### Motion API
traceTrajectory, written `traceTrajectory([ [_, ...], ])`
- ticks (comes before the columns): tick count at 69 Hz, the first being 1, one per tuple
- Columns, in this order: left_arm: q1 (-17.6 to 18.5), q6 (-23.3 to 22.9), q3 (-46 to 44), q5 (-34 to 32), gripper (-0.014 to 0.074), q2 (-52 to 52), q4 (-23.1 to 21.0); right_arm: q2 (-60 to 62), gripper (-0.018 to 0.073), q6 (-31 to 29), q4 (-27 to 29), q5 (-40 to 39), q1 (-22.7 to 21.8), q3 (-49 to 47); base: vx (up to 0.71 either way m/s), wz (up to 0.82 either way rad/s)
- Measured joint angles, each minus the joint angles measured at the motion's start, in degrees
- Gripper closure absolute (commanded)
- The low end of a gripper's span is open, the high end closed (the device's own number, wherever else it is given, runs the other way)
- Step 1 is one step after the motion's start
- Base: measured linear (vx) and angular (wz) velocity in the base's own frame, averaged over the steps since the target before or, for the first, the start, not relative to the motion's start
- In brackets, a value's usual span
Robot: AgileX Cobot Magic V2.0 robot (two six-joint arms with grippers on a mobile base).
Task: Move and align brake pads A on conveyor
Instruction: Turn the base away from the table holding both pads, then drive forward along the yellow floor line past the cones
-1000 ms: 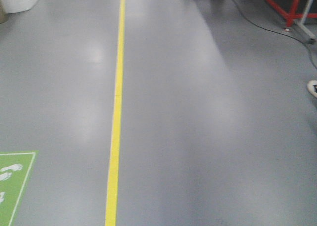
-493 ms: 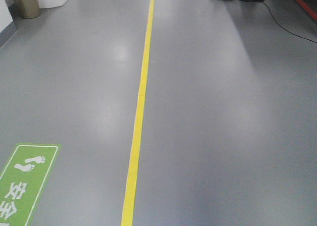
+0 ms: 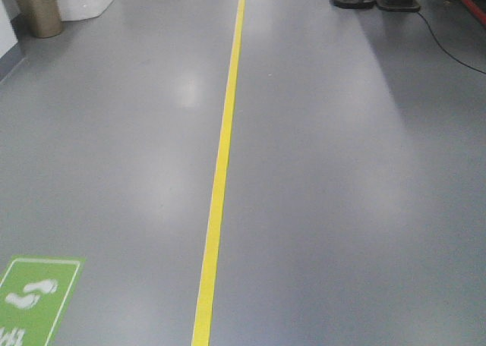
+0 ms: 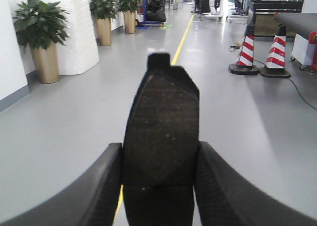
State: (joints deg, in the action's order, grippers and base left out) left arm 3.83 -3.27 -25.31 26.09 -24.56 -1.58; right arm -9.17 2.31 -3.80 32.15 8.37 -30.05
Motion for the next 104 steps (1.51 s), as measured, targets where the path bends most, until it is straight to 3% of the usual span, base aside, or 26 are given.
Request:
traceTrajectory([
  [104, 0.0, 0.0, 0.0, 1.25, 0.0602, 0.0, 0.0, 0.0, 0.0564, 0.0, 0.0, 0.17, 0.0, 0.0, 0.72, -0.06],
])
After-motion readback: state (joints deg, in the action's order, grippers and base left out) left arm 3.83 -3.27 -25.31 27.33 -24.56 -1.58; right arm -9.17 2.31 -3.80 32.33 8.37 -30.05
